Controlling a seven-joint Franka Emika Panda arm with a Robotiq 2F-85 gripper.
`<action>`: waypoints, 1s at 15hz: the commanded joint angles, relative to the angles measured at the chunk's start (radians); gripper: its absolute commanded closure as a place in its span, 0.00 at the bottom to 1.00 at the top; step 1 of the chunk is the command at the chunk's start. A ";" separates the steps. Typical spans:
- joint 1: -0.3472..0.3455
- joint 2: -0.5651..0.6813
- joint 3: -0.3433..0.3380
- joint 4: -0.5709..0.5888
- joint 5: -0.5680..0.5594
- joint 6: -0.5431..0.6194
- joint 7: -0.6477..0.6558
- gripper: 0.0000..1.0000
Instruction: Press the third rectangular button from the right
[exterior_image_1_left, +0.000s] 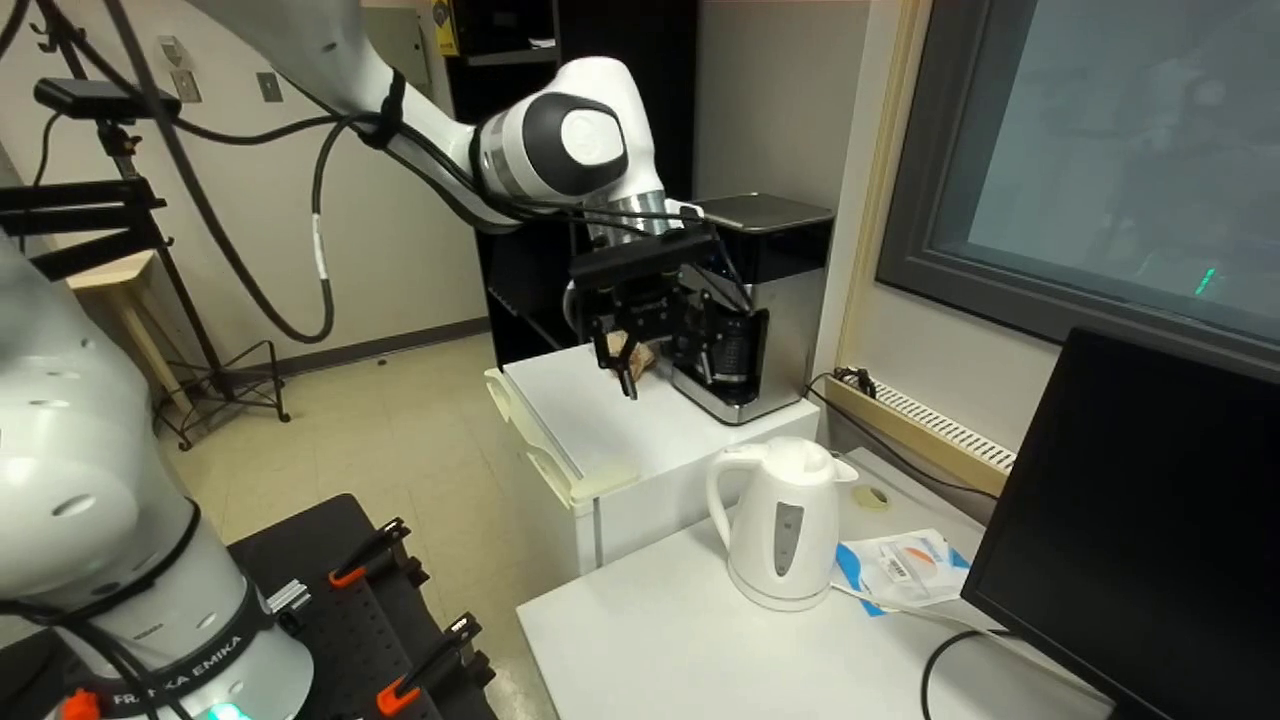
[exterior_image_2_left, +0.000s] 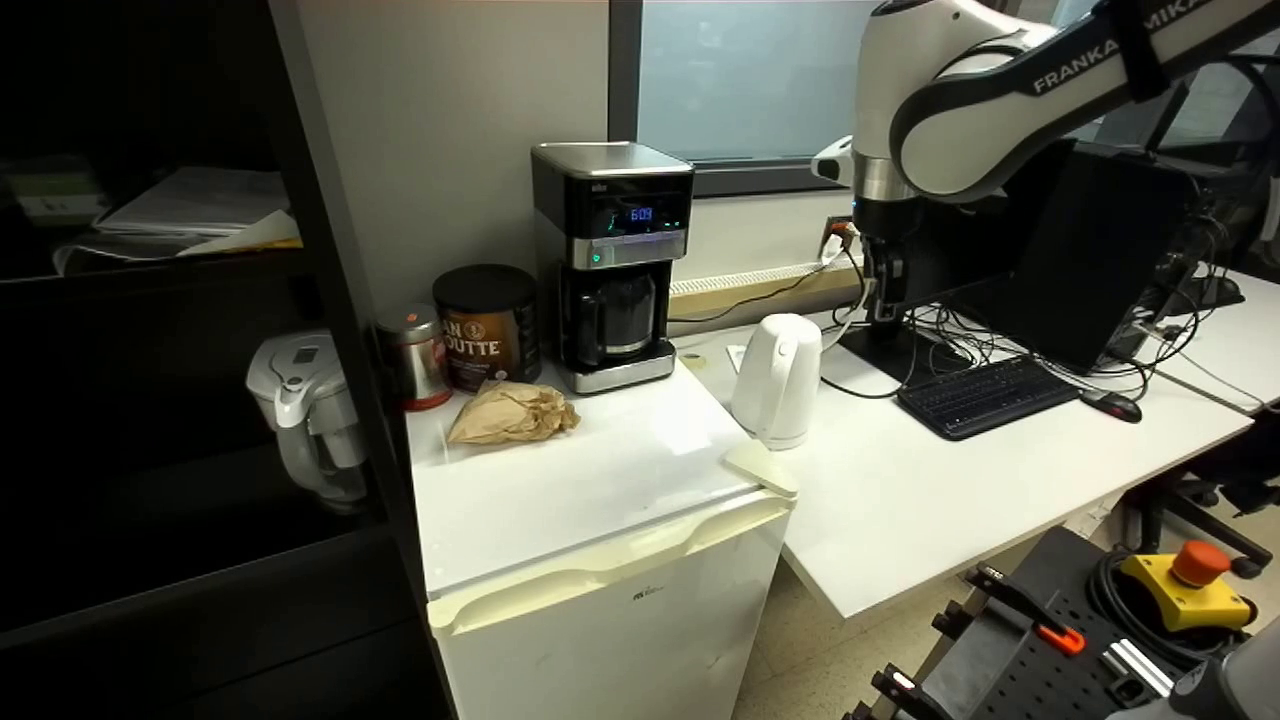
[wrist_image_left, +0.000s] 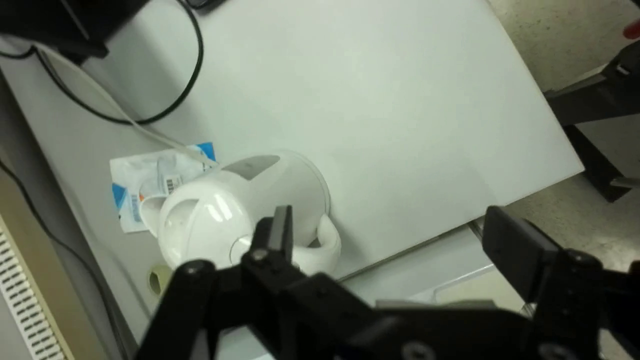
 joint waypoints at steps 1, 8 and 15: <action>0.011 0.055 0.024 0.042 -0.065 0.089 -0.088 0.36; 0.015 0.123 0.053 0.073 -0.214 0.344 -0.204 0.89; 0.003 0.238 0.057 0.141 -0.266 0.672 -0.366 0.97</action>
